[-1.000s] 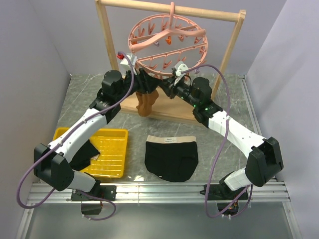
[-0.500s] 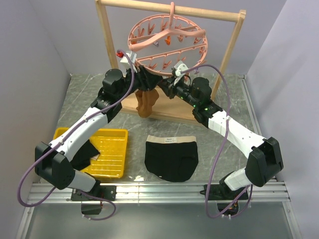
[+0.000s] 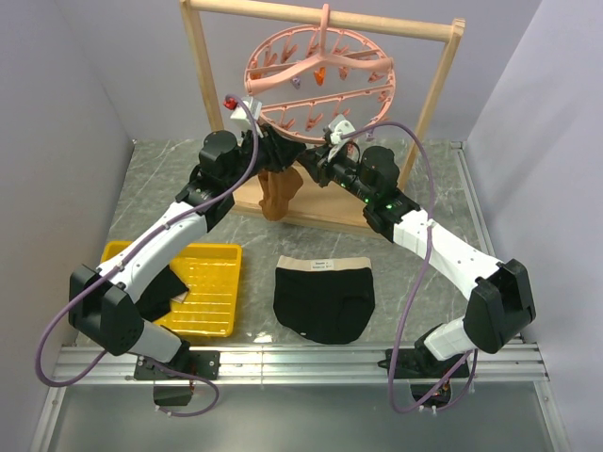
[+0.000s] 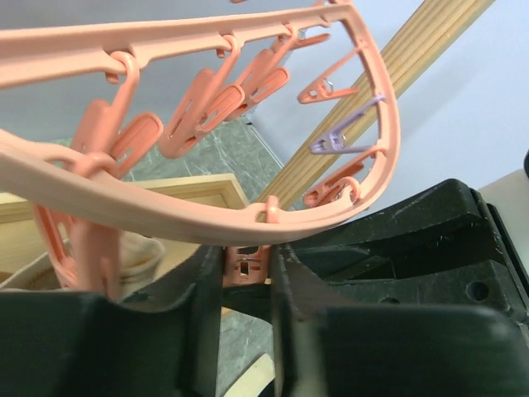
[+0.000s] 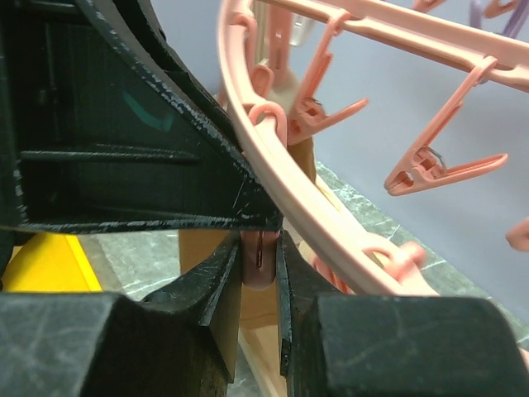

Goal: Clip the underwear to the hanger

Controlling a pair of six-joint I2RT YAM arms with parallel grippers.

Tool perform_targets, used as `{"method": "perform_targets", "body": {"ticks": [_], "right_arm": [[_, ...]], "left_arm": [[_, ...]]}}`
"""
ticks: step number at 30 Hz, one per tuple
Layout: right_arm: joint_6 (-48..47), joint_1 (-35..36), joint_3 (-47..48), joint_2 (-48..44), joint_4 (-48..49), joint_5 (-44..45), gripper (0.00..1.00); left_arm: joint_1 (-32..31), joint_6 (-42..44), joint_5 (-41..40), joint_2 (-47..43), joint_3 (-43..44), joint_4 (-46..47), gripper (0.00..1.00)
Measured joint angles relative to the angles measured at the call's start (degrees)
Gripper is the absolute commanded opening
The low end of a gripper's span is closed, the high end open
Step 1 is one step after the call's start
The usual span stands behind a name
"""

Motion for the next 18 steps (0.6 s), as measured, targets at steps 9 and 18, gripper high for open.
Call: {"method": "perform_targets", "body": {"ticks": [9, 18], "right_arm": [[-1.1, 0.5, 0.0, -0.5, -1.7, -0.6, 0.55], [-1.9, 0.9, -1.6, -4.1, -7.4, -2.4, 0.61]], "left_arm": [[0.0, -0.1, -0.5, 0.0, 0.0, 0.6, 0.00], [0.2, -0.2, -0.3, 0.0, 0.0, 0.5, 0.00]]}}
